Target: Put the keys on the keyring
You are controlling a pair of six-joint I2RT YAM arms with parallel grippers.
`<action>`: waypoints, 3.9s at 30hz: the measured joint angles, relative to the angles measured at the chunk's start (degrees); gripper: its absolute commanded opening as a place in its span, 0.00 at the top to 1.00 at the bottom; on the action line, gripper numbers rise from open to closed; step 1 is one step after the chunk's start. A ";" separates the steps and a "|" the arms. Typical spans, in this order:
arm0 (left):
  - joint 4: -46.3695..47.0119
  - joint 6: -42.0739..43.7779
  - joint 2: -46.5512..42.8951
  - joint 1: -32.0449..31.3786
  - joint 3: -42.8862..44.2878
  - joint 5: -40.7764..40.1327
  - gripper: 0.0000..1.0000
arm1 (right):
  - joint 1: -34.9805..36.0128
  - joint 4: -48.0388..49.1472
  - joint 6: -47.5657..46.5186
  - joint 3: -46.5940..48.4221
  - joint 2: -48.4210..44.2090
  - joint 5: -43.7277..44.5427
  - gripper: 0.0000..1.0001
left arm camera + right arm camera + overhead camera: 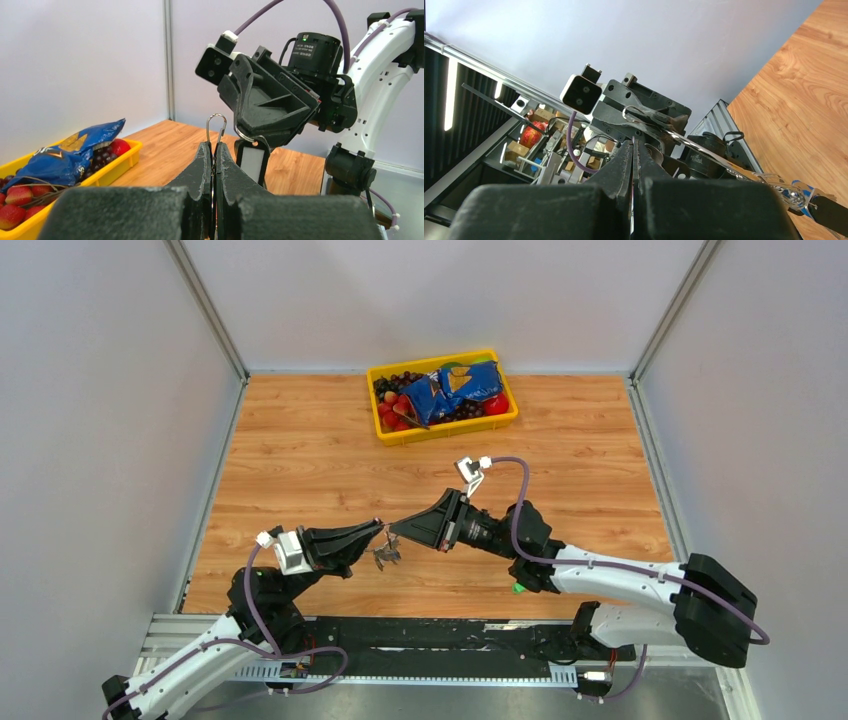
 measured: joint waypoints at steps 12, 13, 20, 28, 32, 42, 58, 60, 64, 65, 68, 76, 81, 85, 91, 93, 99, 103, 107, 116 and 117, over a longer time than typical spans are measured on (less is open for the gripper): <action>1.25 0.09 0.20 0.00 -0.52 0.81 0.99 | 0.61 2.19 1.79 -0.24 2.01 1.01 1.00; 1.25 0.09 0.20 0.00 -0.52 0.85 0.99 | 0.61 2.23 1.92 -0.24 2.01 1.07 1.00; 1.86 0.09 0.46 0.00 -0.57 1.31 1.00 | 0.63 2.78 2.29 -0.24 2.62 1.44 1.00; 3.10 0.07 1.57 0.04 -0.83 2.23 0.99 | 0.63 4.11 3.04 -0.24 3.30 1.84 1.00; 3.34 0.07 1.64 0.04 -0.83 2.25 0.99 | 0.63 4.44 3.26 -0.24 3.48 2.03 1.00; 3.63 0.07 1.68 0.11 -0.85 2.08 0.99 | 0.63 5.86 3.89 -0.24 4.35 2.27 1.00; 4.22 0.09 2.19 0.44 -0.85 -0.66 0.99 | 0.63 9.49 4.59 0.72 7.50 3.58 1.00; 4.26 0.09 2.19 0.46 -0.85 -1.09 0.99 | 0.68 9.79 4.72 1.07 7.91 3.65 1.00; 4.46 0.07 2.19 0.57 -0.85 -1.79 0.99 | 1.09 10.69 4.81 1.68 8.83 3.93 1.00; 4.46 0.07 2.19 0.61 -0.85 -2.03 0.99 | 1.31 10.91 4.94 1.90 9.18 3.93 1.00; 4.35 0.04 2.19 0.66 -0.94 -2.43 0.99 | 1.90 11.37 5.11 2.54 10.25 3.89 1.00; 3.61 0.04 1.09 0.63 -1.22 -2.71 0.99 | 2.36 12.20 5.51 2.82 11.69 4.04 1.00; 3.34 0.04 0.94 0.63 -1.22 -2.67 0.99 | 2.45 12.20 5.11 2.84 11.67 4.26 1.00; 3.48 0.04 0.94 0.66 -1.22 -2.71 0.99 | 2.47 11.47 4.28 3.23 11.43 4.37 1.00; 4.37 0.00 0.94 0.66 -1.22 -2.62 0.99 | 2.67 8.72 2.03 4.39 10.29 4.37 1.00; 4.57 0.00 1.01 0.66 -1.22 -2.43 0.99 | 2.67 7.98 1.57 4.55 9.88 4.39 1.00; 4.94 -0.02 1.42 0.66 -1.22 -2.34 0.99 | 2.64 6.73 0.15 4.85 9.27 4.42 1.00; 5.90 -0.02 1.79 0.70 -1.22 -2.51 0.99 | 2.64 5.14 -0.63 5.90 9.01 4.35 1.00; 7.08 -0.02 1.86 0.74 -1.20 -2.60 0.99 | 2.64 3.72 -1.38 7.30 8.92 3.96 1.00; 7.78 0.00 1.99 0.74 -1.14 -2.69 0.99 | 2.67 -1.60 -3.63 9.35 7.32 3.52 1.00; 7.85 0.00 2.01 0.74 -1.14 -2.69 0.99 | 2.67 -2.34 -3.93 9.64 7.10 3.48 1.00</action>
